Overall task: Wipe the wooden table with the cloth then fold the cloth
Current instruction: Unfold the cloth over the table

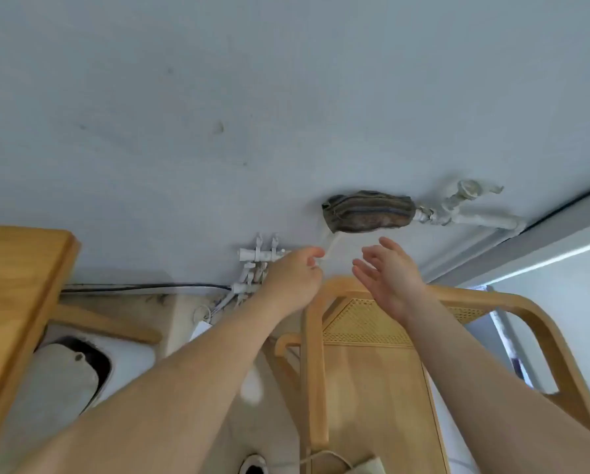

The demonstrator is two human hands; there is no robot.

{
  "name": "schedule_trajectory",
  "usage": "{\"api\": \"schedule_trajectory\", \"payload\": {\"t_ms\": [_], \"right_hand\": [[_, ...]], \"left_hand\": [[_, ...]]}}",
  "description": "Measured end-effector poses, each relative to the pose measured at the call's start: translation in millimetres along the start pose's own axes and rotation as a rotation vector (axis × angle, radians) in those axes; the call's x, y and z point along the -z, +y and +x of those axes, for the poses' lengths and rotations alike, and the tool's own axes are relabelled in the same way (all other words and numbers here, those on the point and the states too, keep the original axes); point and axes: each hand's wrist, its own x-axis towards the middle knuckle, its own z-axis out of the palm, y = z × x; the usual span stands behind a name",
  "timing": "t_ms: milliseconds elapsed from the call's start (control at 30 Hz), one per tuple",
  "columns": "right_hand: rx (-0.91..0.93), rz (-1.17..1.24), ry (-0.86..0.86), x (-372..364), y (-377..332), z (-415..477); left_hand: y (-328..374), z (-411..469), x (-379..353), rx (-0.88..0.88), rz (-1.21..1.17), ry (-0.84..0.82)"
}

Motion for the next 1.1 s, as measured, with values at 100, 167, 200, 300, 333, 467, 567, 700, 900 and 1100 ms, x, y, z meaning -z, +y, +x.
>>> {"api": "schedule_trajectory", "payload": {"t_ms": [100, 167, 200, 300, 333, 467, 567, 700, 900, 1100], "right_hand": [[-0.048, 0.045, 0.018, 3.5, -3.9, 43.5], [-0.079, 0.044, 0.001, 5.0, -1.2, 71.1], [-0.088, 0.025, -0.007, 7.8, 1.3, 86.2], [-0.071, 0.031, -0.064, 12.5, 3.5, 114.8], [-0.068, 0.096, -0.065, 12.8, 1.9, 118.6], [-0.013, 0.464, -0.089, 8.0, -20.8, 83.7], [0.059, 0.447, -0.192, 0.6, -37.5, 29.5], [0.142, 0.349, -0.319, -10.3, -53.1, -41.2], [0.404, 0.021, -0.433, -40.1, -75.3, -138.6], [0.471, -0.204, -0.633, -78.6, -74.9, -251.4]], "left_hand": [[-0.7, 36.6, -19.5, -0.038, 0.079, -0.035], [-1.2, 55.4, -30.6, -0.04, 0.101, -0.041], [-1.4, 60.7, -37.2, -0.042, 0.104, -0.046], [-1.6, 68.3, -46.9, -0.059, 0.122, -0.037], [-0.7, 67.7, -47.2, -0.06, 0.118, -0.027], [17.9, 55.9, -35.8, -0.063, 0.037, 0.082], [43.8, 40.7, -22.0, -0.123, 0.007, 0.193], [84.0, -3.8, 4.7, -0.176, -0.094, 0.235], [112.9, -103.4, 57.3, -0.106, -0.435, 0.32], [143.4, -235.8, 122.1, -0.13, -0.772, 0.062]]}}
